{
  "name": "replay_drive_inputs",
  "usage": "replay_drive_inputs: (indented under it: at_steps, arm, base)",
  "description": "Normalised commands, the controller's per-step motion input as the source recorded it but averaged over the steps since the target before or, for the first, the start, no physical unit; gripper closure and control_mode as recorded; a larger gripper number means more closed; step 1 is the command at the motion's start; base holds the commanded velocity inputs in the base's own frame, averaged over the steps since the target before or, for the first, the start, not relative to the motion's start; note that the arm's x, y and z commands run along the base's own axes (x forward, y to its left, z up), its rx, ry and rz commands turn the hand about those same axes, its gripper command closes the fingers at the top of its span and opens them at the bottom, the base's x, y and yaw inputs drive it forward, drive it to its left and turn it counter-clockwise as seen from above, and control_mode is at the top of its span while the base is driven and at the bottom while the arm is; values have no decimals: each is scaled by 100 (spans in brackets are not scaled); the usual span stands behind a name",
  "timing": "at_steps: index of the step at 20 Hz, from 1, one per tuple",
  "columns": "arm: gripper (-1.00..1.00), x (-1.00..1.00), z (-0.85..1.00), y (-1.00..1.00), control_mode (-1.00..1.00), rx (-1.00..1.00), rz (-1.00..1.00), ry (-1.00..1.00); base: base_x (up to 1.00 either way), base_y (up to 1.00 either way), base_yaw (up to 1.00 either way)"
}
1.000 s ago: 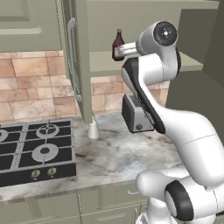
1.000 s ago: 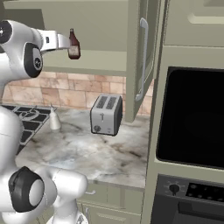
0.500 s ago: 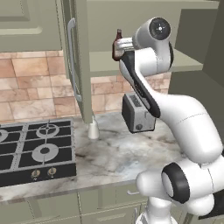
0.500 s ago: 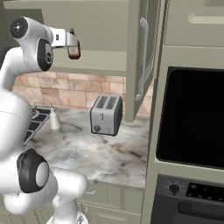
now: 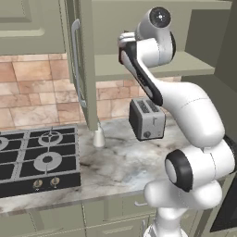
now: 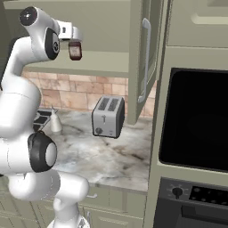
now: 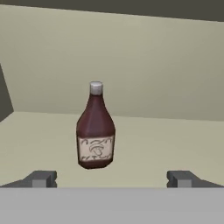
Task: Take 2 condiments from the cabinet and move them on the counter near the stove.Make sure the condiments are lined up with each other, next to each other.
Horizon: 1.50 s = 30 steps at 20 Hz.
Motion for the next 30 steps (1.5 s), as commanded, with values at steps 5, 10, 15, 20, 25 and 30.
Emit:
replay_drive_inputs:
  at_steps: [5,10,15,20,25,30]
  arm:
    - [-100,56,-19,9,-100,0,0,0]
    - [-100,43,-6,5,-100,3,0,-1]
    - [-100,34,0,1,-100,3,0,-3]
    - [-100,37,0,0,-100,1,0,0]
    - [-100,36,0,0,-100,0,0,0]
    - [-100,26,-5,2,-100,0,0,0]
  base:
    - [0,0,0]
    - [0,0,0]
    - [0,0,0]
    - [0,0,0]
    - [0,0,0]
    - [0,0,0]
